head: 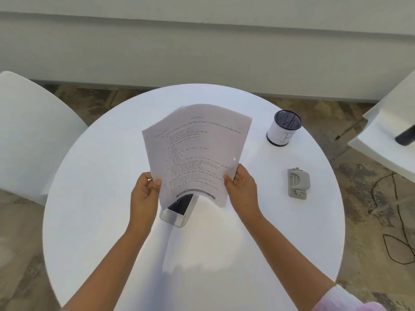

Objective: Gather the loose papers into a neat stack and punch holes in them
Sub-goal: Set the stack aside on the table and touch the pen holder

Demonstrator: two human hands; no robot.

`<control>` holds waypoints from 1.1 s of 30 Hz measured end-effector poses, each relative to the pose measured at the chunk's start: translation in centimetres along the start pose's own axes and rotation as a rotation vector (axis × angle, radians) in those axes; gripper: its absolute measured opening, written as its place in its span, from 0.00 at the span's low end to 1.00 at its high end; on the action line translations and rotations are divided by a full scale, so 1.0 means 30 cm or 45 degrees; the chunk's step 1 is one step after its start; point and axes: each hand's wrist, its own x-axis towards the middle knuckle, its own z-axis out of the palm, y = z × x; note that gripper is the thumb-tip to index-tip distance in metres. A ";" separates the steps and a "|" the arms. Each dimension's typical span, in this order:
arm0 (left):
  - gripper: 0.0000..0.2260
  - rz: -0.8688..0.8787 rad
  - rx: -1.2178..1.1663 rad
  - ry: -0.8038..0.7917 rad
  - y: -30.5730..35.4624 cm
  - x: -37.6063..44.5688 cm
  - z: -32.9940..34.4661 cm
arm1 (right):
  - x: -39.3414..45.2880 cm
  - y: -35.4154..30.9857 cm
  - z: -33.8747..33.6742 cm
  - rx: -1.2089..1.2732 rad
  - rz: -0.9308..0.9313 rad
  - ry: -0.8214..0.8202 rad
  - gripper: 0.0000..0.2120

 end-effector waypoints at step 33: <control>0.16 -0.092 0.534 -0.066 -0.239 0.467 -0.295 | 0.177 0.088 0.435 -0.518 0.270 -0.032 0.12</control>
